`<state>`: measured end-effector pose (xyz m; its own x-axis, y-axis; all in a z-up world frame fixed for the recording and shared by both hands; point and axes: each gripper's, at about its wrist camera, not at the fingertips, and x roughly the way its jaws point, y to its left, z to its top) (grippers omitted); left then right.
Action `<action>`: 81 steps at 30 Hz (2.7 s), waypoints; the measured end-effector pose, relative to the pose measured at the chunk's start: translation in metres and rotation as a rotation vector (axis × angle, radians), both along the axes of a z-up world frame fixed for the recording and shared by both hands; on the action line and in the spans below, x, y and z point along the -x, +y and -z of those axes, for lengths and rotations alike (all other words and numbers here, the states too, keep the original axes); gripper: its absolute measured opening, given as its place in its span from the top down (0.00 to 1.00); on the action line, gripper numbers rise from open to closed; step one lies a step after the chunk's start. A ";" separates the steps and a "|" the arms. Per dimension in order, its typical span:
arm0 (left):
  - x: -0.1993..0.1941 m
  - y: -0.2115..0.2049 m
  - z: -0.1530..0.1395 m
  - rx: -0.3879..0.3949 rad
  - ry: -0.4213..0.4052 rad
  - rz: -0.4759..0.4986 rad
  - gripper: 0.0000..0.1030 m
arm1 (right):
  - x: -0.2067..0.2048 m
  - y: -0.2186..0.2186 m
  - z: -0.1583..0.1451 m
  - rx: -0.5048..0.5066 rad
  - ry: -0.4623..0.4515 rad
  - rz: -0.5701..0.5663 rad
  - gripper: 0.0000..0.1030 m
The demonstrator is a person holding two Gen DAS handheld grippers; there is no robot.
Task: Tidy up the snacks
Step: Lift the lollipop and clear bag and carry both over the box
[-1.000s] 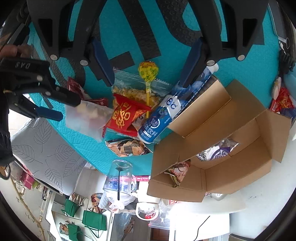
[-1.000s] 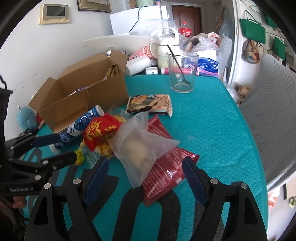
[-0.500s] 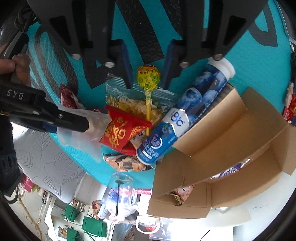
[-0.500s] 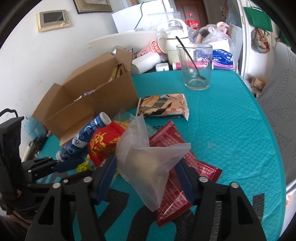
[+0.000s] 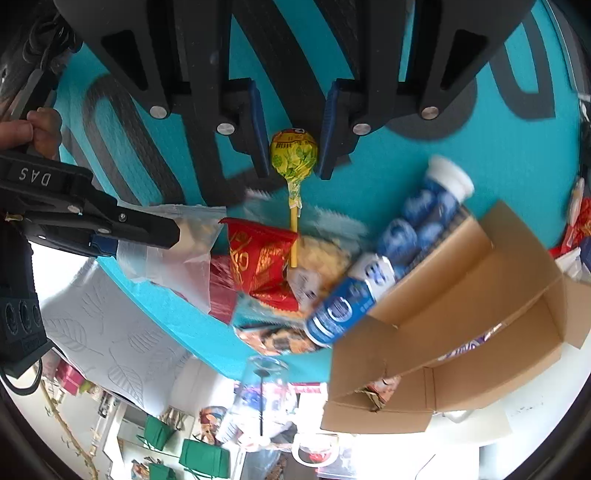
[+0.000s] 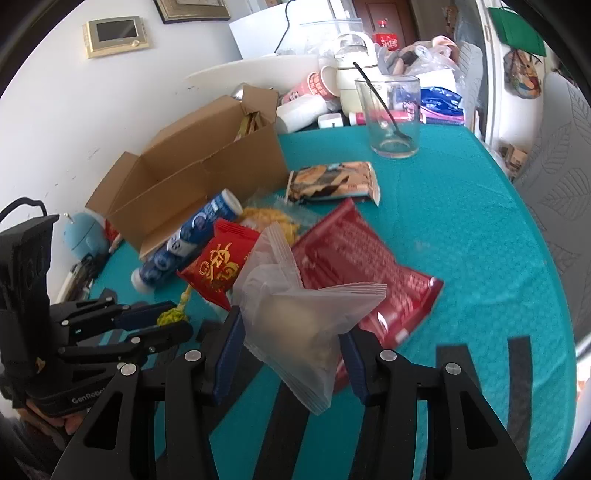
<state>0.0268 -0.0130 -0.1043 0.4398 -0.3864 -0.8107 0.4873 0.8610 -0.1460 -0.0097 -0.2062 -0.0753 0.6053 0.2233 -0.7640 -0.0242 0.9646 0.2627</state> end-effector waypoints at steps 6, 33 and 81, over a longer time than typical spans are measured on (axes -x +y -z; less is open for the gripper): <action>0.026 0.002 0.001 0.009 0.063 0.046 0.75 | 0.030 0.007 0.012 -0.007 0.065 0.001 0.52; 0.042 0.014 0.002 0.024 0.092 0.006 0.75 | 0.046 0.014 0.019 -0.028 0.125 0.068 0.10; 0.034 0.051 -0.106 0.161 -0.190 -0.131 0.75 | 0.026 0.059 -0.073 -0.025 -0.114 -0.153 0.50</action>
